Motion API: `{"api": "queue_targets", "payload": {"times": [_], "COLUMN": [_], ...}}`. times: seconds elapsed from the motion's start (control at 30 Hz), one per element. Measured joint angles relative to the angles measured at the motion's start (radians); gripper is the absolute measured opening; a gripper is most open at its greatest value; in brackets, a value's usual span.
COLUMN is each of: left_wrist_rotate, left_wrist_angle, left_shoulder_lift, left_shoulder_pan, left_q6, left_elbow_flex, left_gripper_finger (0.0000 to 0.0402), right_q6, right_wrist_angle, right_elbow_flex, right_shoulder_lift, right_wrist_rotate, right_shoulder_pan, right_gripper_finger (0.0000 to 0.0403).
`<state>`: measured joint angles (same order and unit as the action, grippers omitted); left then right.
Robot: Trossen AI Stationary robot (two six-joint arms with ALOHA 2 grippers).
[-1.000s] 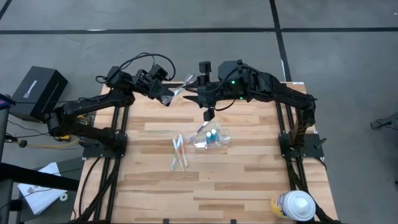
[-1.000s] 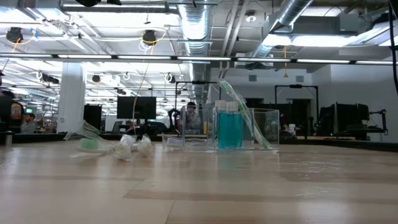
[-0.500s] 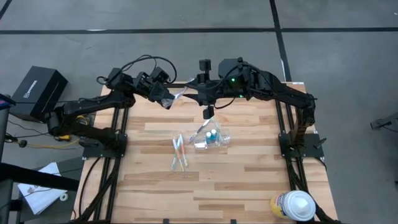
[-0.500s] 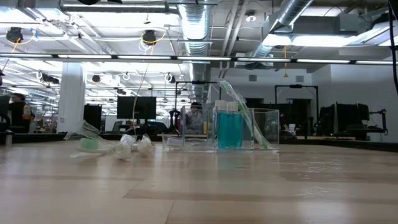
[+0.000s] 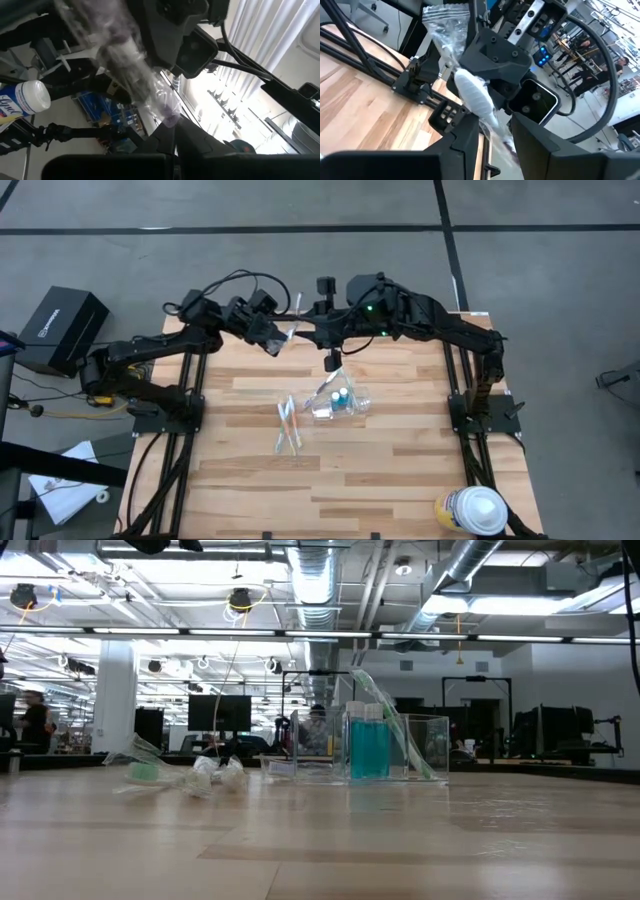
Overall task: Pick & Place toothbrushing station
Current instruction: Put the purple toothbrush into the transparent organizer
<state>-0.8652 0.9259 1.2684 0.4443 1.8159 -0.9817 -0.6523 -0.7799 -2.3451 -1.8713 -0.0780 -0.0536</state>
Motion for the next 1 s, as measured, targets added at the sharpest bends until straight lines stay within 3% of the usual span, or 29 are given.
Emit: {"api": "queue_targets", "payload": {"times": [0.37,0.6,0.83,1.0], "left_wrist_rotate": [0.000,0.009,0.019,0.009], "left_wrist_angle": [0.013,0.025,0.053,0.109], "left_shoulder_lift": [-0.001,-0.003,-0.003,-0.003], "left_shoulder_pan": [0.000,0.001,0.003,0.037], "left_q6": [0.007,0.007,-0.011,-0.066], "left_elbow_flex": [0.000,0.000,0.000,0.000], "left_gripper_finger": [0.0000,0.0000,0.0003,0.0028], "right_q6": [0.017,0.014,0.015,0.018], "right_wrist_angle": [-0.027,-0.027,0.006,0.002], "right_elbow_flex": [0.000,0.000,0.000,-0.001], "right_shoulder_lift": [0.000,0.000,-0.001,-0.002], "right_wrist_rotate": [0.003,0.004,-0.004,-0.047], "right_shoulder_pan": [0.000,0.001,-0.002,-0.018], "right_gripper_finger": [0.0097,0.0012,0.0006,0.0004]}}
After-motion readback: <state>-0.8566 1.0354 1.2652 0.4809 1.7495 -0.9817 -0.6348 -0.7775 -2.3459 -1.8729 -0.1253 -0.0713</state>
